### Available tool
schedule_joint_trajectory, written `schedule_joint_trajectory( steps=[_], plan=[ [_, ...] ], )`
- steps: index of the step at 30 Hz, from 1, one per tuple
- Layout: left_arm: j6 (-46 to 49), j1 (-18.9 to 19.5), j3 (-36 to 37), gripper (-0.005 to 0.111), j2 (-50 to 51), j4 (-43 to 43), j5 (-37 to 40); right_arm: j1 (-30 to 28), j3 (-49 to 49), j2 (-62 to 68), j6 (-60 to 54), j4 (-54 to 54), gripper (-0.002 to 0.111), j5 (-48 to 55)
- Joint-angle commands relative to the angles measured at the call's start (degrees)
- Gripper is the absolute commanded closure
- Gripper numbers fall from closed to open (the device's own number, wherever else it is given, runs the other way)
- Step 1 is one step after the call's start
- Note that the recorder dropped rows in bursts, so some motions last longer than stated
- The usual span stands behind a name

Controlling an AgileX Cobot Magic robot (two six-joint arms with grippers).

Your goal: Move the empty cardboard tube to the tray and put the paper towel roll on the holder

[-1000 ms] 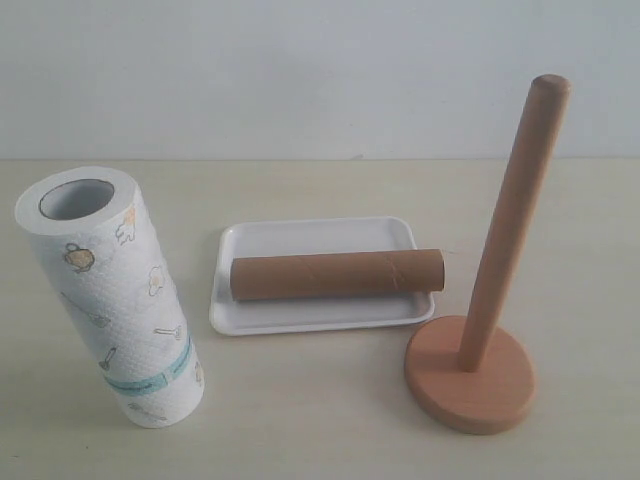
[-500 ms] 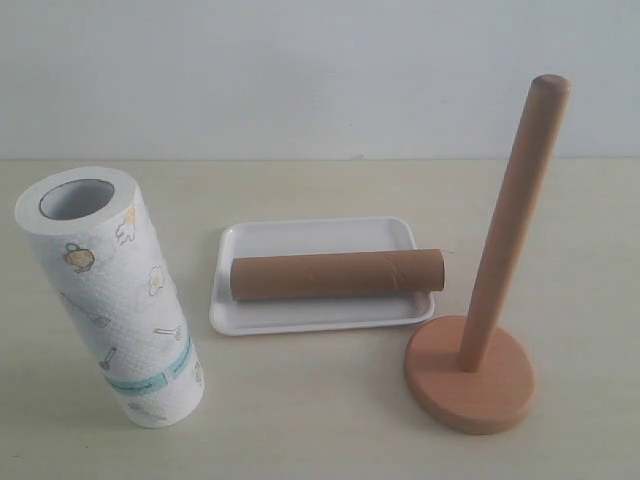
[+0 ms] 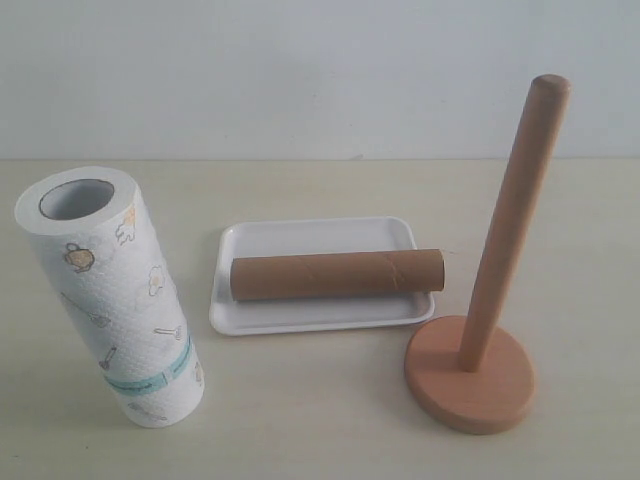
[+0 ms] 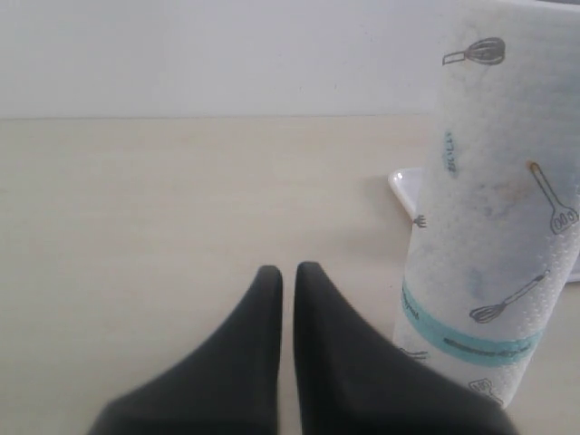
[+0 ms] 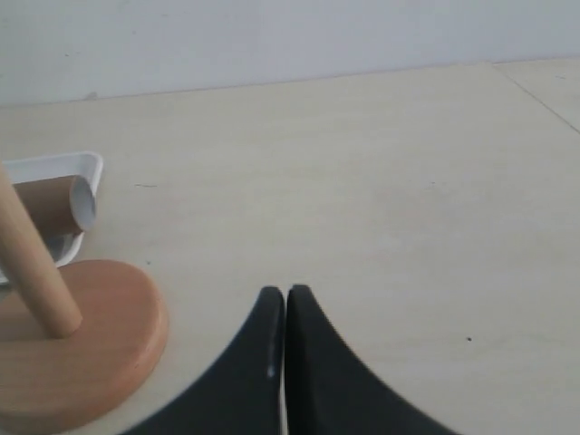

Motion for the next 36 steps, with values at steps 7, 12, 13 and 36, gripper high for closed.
schedule_joint_trajectory(
  steps=[7, 12, 13, 36],
  plan=[
    [-0.5, 0.1, 0.2, 0.102, -0.1, -0.4, -0.1, 6.5, 0.2, -0.2, -0.1, -0.4, 0.108, -0.2],
    [-0.5, 0.1, 0.2, 0.102, -0.1, -0.4, -0.1, 6.5, 0.2, -0.2, -0.1, -0.2, 0.108, -0.2],
    [-0.5, 0.1, 0.2, 0.102, -0.1, -0.4, -0.1, 6.5, 0.2, -0.2, -0.1, -0.2, 0.108, -0.2],
    [-0.5, 0.1, 0.2, 0.102, -0.1, -0.4, -0.1, 6.5, 0.2, -0.2, 0.5, -0.2, 0.108, -0.2]
  ],
)
